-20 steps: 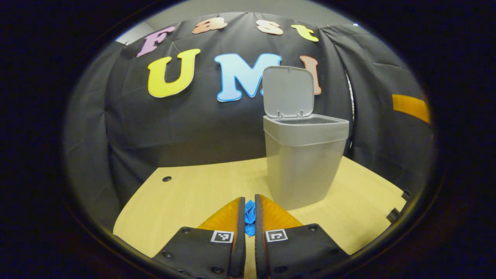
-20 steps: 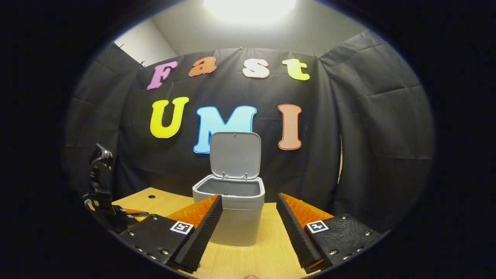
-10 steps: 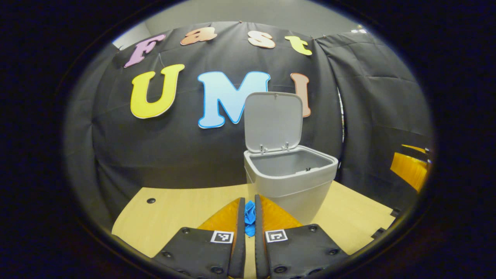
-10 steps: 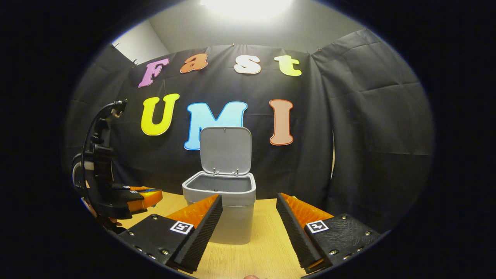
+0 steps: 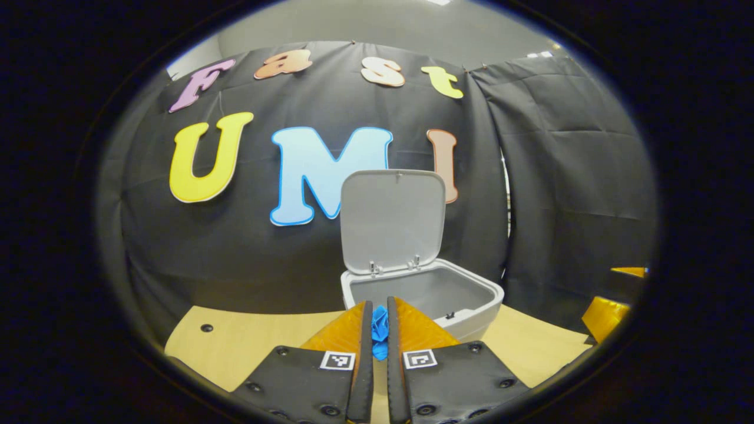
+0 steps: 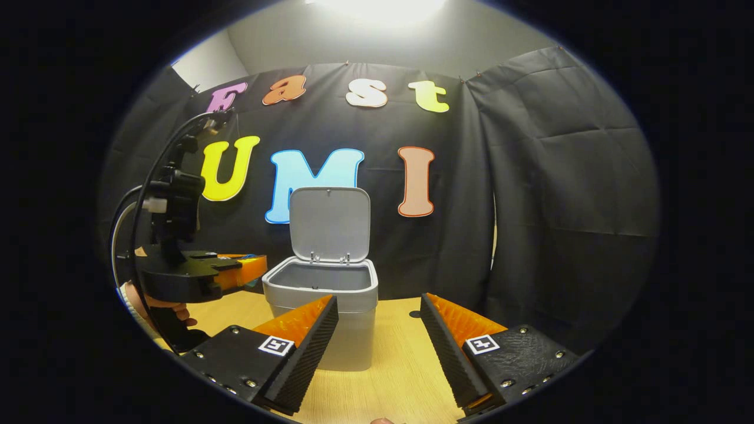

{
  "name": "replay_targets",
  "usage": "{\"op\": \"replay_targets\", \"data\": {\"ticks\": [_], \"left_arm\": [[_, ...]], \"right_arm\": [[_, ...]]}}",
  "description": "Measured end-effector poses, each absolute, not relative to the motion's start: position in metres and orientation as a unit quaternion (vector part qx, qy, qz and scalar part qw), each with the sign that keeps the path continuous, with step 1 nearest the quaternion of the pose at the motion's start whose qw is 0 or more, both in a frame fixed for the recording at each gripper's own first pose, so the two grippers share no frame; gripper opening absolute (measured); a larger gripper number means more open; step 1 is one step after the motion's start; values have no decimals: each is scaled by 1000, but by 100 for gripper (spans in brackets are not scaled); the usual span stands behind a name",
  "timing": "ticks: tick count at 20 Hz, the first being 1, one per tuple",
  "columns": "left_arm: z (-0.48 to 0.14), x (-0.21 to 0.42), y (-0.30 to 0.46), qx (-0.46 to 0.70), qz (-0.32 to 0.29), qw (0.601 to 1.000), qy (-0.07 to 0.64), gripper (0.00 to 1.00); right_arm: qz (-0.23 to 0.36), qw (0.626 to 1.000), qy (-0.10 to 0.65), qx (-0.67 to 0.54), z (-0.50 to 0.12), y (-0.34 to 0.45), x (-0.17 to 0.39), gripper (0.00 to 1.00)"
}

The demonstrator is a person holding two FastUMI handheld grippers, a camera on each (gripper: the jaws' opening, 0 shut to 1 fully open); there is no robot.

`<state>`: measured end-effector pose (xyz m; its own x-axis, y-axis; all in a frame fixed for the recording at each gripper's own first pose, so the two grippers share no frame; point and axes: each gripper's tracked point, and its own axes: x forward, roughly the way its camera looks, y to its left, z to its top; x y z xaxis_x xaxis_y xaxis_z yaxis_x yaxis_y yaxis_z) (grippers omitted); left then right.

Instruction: Press the lid of the desktop garbage bin to open it, pick up the crumpled paper on the desktop and throw it into the bin, then pick up the pop can on the desktop and drop it into the bin, and finally close the garbage bin lid.

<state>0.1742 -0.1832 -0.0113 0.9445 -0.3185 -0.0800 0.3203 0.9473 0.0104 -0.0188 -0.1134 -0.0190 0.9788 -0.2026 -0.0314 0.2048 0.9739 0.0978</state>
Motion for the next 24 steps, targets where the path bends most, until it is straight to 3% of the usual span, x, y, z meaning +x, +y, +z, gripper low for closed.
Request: {"op": "replay_targets", "data": {"ticks": [4,15,19,22,24], "left_arm": [[-14,199,-197,14,-172,984,37,16],[-28,233,-204,10,-180,982,52,36],[-31,240,-208,10,-184,980,69,53],[-26,235,-206,4,-181,981,66,78],[-19,231,-203,-1,-180,982,61,82]], "right_arm": [[-115,992,20,49,-20,-118,-14,90],[-130,990,34,48,-23,-120,-6,90],[-126,991,25,42,-17,-115,-8,90],[-125,991,25,39,-19,-113,-13,90],[-124,991,28,41,-21,-112,-16,90]]}}
